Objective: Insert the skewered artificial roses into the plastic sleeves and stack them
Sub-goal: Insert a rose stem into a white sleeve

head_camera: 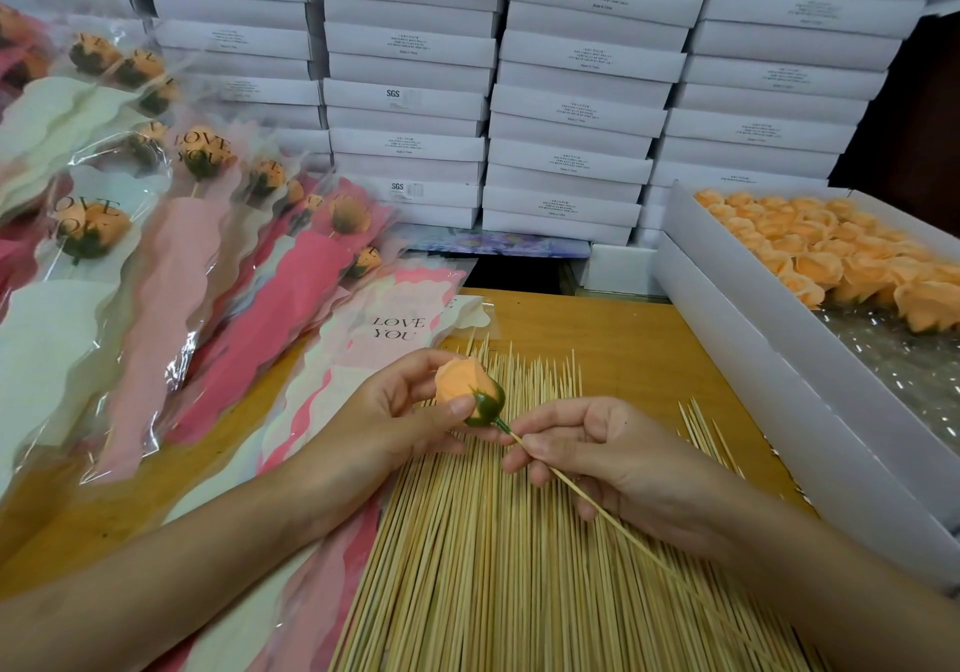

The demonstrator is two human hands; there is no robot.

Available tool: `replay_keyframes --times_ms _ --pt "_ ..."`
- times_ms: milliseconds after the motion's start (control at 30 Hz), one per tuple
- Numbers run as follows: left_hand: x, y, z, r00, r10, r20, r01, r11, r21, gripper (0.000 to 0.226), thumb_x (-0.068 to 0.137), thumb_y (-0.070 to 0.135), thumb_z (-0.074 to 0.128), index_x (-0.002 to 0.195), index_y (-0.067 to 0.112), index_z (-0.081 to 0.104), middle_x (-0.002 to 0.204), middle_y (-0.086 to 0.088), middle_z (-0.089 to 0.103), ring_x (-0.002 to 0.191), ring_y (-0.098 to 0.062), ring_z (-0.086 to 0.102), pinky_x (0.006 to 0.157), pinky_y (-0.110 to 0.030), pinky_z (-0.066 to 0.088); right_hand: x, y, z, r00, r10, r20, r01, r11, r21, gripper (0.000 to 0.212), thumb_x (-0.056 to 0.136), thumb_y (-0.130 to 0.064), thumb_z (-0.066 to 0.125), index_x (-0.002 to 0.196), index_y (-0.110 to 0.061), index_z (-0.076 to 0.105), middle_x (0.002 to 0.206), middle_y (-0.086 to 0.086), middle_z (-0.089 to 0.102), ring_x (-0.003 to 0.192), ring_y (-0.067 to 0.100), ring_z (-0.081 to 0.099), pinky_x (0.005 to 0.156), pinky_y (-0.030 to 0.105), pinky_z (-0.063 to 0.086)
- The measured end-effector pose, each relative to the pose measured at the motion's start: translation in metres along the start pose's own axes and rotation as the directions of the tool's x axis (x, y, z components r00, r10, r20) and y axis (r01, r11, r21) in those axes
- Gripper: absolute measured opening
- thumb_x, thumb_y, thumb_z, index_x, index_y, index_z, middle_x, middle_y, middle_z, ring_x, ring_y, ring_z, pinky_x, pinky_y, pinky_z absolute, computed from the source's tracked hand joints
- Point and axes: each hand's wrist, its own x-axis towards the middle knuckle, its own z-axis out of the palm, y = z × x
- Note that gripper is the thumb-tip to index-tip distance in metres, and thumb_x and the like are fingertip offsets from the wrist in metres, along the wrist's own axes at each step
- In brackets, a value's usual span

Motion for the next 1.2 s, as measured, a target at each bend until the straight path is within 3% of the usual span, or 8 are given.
replay_keyframes --times_ms 367,500,667,833,933,1000,1067,1200 --pt "-0.001 0.002 0.002 1.000 -0.020 0.009 0.020 1.000 0.005 0.036 0.080 0.023 0.075 0.110 0.008 0.061 0.099 -0.014 0.071 0.088 -0.027 0.072 0.071 -0.025 0.057 -0.001 -0.002 0.002 1.000 0.009 0.023 -0.010 0.998 0.061 0.046 0.077 -0.021 0.072 0.116 -0.006 0.053 0.092 0.011 0.075 0.072 0.007 0.069 0.045 0.015 0.048" --pt "0.003 0.011 0.001 0.994 -0.009 -0.112 0.004 0.999 -0.044 0.036 0.079 0.016 0.071 0.111 0.006 0.060 0.099 -0.015 0.072 0.077 -0.022 0.072 0.061 -0.021 0.056 -0.003 -0.009 0.002 0.997 -0.016 0.080 0.016 1.000 0.006 0.038 0.080 -0.028 0.070 0.111 -0.009 0.062 0.082 0.006 0.074 0.065 0.005 0.066 0.050 0.015 0.049" --pt "0.015 0.035 -0.025 0.958 -0.009 -0.287 -0.039 0.986 -0.160 0.013 0.076 0.016 0.068 0.089 0.015 0.067 0.084 -0.006 0.072 0.063 -0.010 0.068 0.051 -0.016 0.053 -0.007 -0.015 -0.001 0.982 -0.102 0.158 0.124 0.983 -0.134 0.017 0.090 -0.035 0.061 0.092 -0.025 0.075 0.068 -0.002 0.069 0.049 0.001 0.048 0.044 0.010 0.035" --pt "0.022 0.046 -0.063 0.941 -0.055 -0.334 0.000 0.987 -0.162 0.023 0.079 0.020 0.066 0.099 0.009 0.065 0.097 -0.009 0.071 0.085 -0.016 0.073 0.060 -0.018 0.057 -0.006 -0.015 -0.005 0.965 -0.101 0.240 0.135 0.982 -0.131 0.018 0.088 -0.037 0.062 0.094 -0.026 0.075 0.064 -0.006 0.063 0.043 0.001 0.040 0.040 0.010 0.030" --pt "0.024 0.047 -0.079 0.946 -0.038 -0.322 0.073 0.993 0.095 0.033 0.082 0.027 0.065 0.110 0.010 0.065 0.112 -0.010 0.071 0.100 -0.023 0.071 0.068 -0.024 0.058 -0.004 -0.012 -0.011 0.972 -0.124 0.202 0.143 0.986 -0.085 0.017 0.089 -0.033 0.062 0.095 -0.023 0.074 0.066 -0.005 0.061 0.043 0.000 0.040 0.041 0.011 0.032" --pt "0.024 0.040 -0.089 0.925 0.048 -0.376 0.143 0.874 0.465 0.021 0.088 0.022 0.064 0.108 0.017 0.064 0.112 -0.007 0.070 0.100 -0.021 0.069 0.074 -0.024 0.053 0.000 -0.009 -0.016 0.980 -0.152 0.128 0.159 0.986 -0.046 0.017 0.090 -0.030 0.062 0.096 -0.021 0.074 0.067 -0.003 0.060 0.044 0.001 0.041 0.042 0.013 0.034" --pt "0.025 0.029 -0.098 0.928 0.089 -0.363 0.217 0.662 0.717 0.018 0.094 0.018 0.060 0.111 0.022 0.058 0.119 -0.001 0.062 0.108 -0.018 0.060 0.083 -0.026 0.047 0.004 -0.005 -0.021 0.981 -0.193 0.012 0.193 0.981 -0.012 0.018 0.088 -0.028 0.060 0.094 -0.021 0.076 0.065 -0.004 0.058 0.045 0.001 0.041 0.043 0.014 0.034" --pt "0.020 0.008 -0.107 0.972 0.019 -0.234 0.208 0.389 0.897 0.044 0.093 0.033 0.060 0.135 0.024 0.049 0.133 0.009 0.046 0.124 -0.010 0.041 0.104 -0.030 0.033 0.011 0.003 -0.031 0.946 -0.258 -0.198 0.275 0.959 0.063 0.019 0.085 -0.027 0.061 0.093 -0.018 0.076 0.066 -0.001 0.058 0.046 0.003 0.042 0.043 0.016 0.039"
